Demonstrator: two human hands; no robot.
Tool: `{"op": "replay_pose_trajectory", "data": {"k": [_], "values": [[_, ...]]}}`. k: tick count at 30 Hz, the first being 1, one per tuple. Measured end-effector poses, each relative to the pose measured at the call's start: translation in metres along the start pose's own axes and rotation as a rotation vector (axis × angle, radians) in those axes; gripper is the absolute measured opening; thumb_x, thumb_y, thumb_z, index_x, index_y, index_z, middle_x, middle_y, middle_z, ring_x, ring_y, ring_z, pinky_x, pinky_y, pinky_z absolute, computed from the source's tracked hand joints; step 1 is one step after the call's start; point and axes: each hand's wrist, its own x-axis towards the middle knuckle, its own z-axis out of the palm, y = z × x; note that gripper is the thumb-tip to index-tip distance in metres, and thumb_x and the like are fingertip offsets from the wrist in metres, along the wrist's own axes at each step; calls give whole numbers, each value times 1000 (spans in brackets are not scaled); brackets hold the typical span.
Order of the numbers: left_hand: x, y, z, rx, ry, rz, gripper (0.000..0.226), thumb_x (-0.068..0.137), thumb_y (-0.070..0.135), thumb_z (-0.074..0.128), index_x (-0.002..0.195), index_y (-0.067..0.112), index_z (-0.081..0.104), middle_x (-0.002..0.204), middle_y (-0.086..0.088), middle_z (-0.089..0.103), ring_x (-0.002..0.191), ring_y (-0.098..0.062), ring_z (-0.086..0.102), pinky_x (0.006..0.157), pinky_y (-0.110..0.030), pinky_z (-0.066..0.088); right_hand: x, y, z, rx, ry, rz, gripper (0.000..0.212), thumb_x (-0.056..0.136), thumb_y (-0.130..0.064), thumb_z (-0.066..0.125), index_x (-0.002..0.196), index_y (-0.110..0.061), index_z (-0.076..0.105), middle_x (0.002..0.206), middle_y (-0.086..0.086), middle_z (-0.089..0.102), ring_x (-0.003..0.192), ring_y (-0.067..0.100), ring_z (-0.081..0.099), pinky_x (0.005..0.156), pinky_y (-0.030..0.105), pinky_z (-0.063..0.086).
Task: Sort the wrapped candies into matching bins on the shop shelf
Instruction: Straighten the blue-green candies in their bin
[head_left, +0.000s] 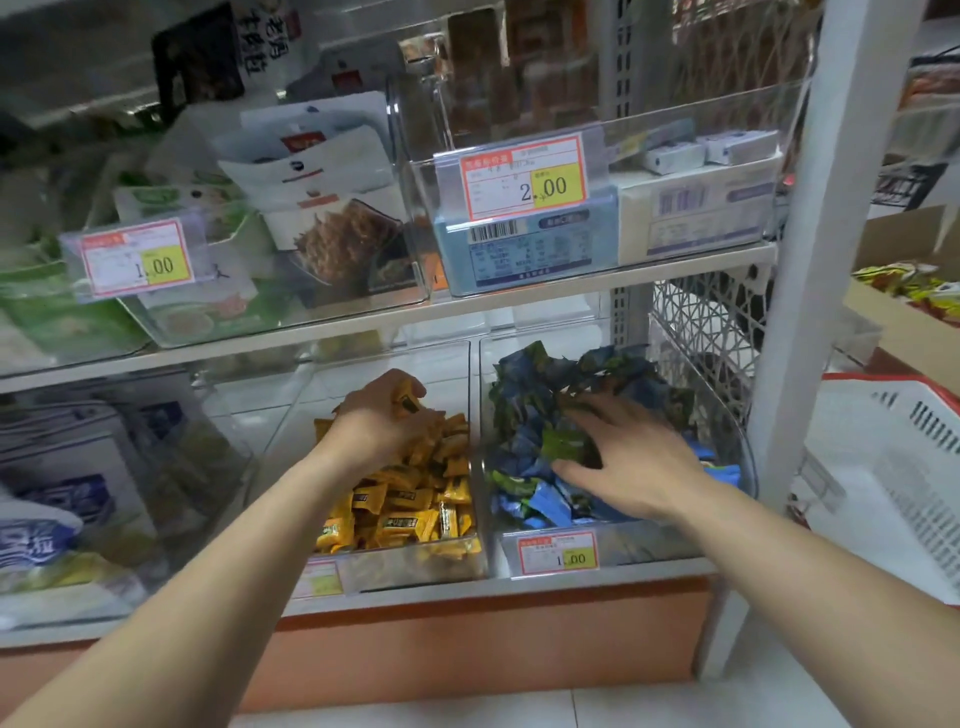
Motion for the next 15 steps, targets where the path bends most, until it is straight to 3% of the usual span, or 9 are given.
{"op": "replay_pose_trajectory", "data": {"k": [4, 9, 12, 15], "values": [[7, -10, 9, 160, -121, 28, 36, 88, 41, 70, 122, 33, 60, 121, 3, 66, 96, -12, 58, 73, -23, 45, 0, 4, 4, -34, -158, -14, 81, 87, -78, 37, 156, -40, 17, 161, -7, 28, 141, 25, 38, 107, 41, 42], [14, 11, 10, 221, -121, 53, 40, 85, 55, 67, 121, 40, 60, 135, 7, 58, 117, -17, 57, 91, -31, 47, 0, 7, 1, -73, -79, -43, 80, 84, -80, 39, 153, -41, 27, 156, -9, 36, 138, 23, 41, 105, 39, 42], [17, 38, 17, 236, -62, 192, 32, 89, 50, 63, 118, 38, 61, 127, 10, 60, 115, -14, 55, 90, -29, 43, -3, 6, 0, -47, -74, -91, 81, 84, -79, 39, 153, -40, 27, 160, -12, 31, 139, 22, 42, 105, 38, 43], [23, 71, 33, 140, -125, 302, 25, 90, 44, 64, 112, 33, 64, 113, 12, 63, 102, -10, 58, 82, -25, 43, -10, 0, 4, -69, -149, -138, 89, 85, -81, 32, 158, -33, 16, 167, -9, 16, 143, 26, 38, 109, 39, 37]]}}
